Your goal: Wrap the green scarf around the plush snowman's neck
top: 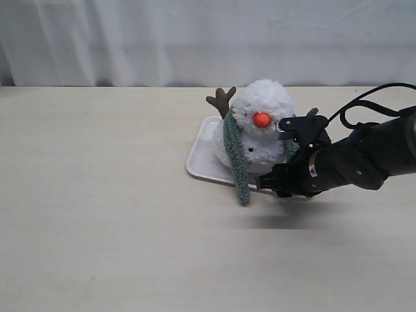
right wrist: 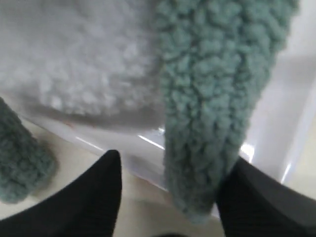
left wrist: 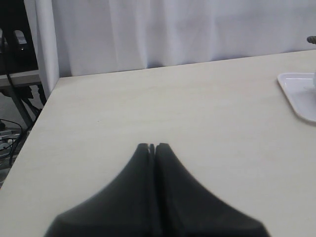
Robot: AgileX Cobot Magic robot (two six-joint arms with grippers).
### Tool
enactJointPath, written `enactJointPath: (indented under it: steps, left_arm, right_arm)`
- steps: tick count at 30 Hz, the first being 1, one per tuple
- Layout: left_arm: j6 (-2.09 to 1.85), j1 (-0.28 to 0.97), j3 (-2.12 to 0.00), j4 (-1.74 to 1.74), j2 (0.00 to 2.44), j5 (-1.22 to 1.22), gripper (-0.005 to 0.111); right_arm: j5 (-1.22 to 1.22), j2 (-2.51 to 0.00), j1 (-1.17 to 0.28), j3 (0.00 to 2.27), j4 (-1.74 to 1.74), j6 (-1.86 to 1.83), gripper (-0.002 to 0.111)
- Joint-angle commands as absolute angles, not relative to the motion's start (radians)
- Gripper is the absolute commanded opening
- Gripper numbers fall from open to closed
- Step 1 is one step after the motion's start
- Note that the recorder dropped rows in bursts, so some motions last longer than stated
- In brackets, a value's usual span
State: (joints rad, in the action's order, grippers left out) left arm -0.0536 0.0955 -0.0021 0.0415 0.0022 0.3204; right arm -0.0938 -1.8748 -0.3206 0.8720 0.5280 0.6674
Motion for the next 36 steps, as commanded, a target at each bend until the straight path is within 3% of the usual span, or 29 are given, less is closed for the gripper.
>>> enactJointPath:
  steps: [1, 5, 29, 33, 36]
  left_arm:
    - [-0.051, 0.094, 0.000, 0.040, 0.000, 0.308, 0.000]
    - [-0.051, 0.094, 0.000, 0.040, 0.000, 0.308, 0.000]
    - [-0.051, 0.094, 0.000, 0.040, 0.000, 0.308, 0.000]
    - [-0.051, 0.094, 0.000, 0.040, 0.000, 0.308, 0.000]
    - [-0.051, 0.094, 0.000, 0.040, 0.000, 0.308, 0.000]
  right_arm:
    - [-0.045, -1.875, -0.316, 0.867, 0.539, 0.658, 0.025]
    - [-0.047, -1.875, -0.316, 0.867, 0.535, 0.660, 0.004]
    - [0.113, -1.875, -0.317, 0.789, 0.486, 0.649, 0.004]
    - [0.080, -1.875, -0.317, 0.789, 0.494, 0.641, 0.017]
    - [0.031, -1.869, -0.317, 0.791, 0.512, 0.641, 0.036]
